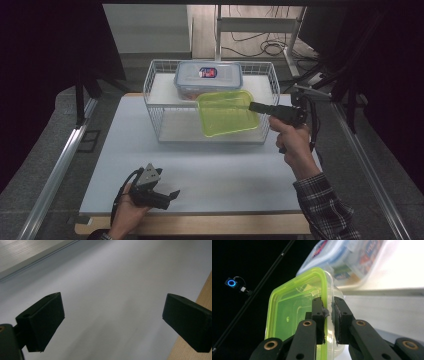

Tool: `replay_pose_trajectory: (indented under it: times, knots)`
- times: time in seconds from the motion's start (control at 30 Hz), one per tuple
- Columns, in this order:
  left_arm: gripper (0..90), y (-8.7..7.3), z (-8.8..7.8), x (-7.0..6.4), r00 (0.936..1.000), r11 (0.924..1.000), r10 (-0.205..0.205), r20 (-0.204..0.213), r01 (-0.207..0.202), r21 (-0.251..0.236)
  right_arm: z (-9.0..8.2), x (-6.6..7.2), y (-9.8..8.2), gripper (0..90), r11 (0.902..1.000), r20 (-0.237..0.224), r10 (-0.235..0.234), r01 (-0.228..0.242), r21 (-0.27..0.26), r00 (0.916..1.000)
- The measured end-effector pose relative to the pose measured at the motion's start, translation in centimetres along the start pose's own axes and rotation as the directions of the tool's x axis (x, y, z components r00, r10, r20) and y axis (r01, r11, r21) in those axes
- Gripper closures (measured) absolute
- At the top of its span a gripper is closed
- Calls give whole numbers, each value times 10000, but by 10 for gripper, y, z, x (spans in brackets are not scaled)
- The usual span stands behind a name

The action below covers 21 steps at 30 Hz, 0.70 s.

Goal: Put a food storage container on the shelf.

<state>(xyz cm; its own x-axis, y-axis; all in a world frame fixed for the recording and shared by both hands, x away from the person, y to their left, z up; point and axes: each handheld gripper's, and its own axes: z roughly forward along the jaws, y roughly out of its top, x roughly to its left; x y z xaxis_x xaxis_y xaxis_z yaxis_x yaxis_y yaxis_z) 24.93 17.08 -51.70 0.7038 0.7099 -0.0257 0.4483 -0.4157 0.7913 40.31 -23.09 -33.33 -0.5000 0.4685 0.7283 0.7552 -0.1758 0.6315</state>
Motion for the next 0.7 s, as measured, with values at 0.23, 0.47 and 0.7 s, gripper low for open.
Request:
replay_pose_trajectory:
  times: [0.23, 0.47, 0.7]
  knots:
    - [39, 0, 0, 0, 10000, 10000, -54, 7, 54, -30, 6, 14, 15, 802, 9998, 16, -133, 133, -165, 9999]
    - [39, 0, -1, 1, 10000, 9999, -53, 32, 53, -103, 14, 24, 31, 802, 9991, 72, -177, 179, -378, 9998]
    - [39, 0, -2, 1, 9999, 9998, -90, 96, 91, -151, 20, 28, 43, 802, 9977, 221, -128, 142, -657, 9997]
